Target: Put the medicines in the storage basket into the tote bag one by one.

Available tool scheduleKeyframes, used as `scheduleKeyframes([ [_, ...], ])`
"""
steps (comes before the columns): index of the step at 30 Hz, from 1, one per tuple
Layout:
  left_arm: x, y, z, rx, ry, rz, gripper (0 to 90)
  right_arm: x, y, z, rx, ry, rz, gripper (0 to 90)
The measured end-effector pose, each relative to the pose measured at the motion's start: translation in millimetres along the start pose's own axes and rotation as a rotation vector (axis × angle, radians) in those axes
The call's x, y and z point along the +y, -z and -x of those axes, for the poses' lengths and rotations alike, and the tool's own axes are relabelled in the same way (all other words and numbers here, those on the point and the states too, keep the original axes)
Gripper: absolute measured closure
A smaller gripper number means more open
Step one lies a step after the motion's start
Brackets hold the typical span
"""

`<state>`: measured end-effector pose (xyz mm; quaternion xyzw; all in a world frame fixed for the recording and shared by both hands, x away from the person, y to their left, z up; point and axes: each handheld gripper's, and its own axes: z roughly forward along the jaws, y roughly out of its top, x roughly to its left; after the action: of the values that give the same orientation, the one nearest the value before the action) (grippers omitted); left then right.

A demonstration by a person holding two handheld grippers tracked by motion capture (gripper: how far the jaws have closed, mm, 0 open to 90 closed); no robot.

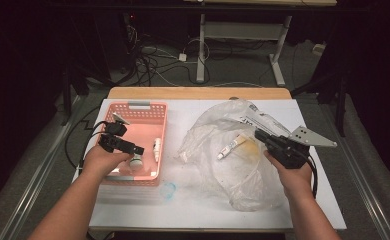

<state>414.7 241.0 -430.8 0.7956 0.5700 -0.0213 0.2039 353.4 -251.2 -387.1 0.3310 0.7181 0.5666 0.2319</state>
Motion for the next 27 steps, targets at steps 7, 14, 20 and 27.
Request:
scheduleKeyframes([
  [7,1.5,-10.6,-2.8,-0.007,0.048,-0.097,23.7,0.6,0.2,-3.5,0.000,0.013,-0.003,90.0],
  [14,5.6,-20.3,-2.1,0.005,0.054,-0.163,32.4,2.3,1.6,-4.3,-0.003,0.021,0.004,90.0],
  [20,9.2,-29.1,5.7,0.017,0.014,-0.204,46.8,1.5,1.1,-4.4,-0.005,0.020,-0.002,90.0],
  [27,10.1,-30.7,10.7,0.018,-0.020,-0.213,49.5,1.2,0.5,-5.1,-0.004,0.025,-0.003,90.0],
])
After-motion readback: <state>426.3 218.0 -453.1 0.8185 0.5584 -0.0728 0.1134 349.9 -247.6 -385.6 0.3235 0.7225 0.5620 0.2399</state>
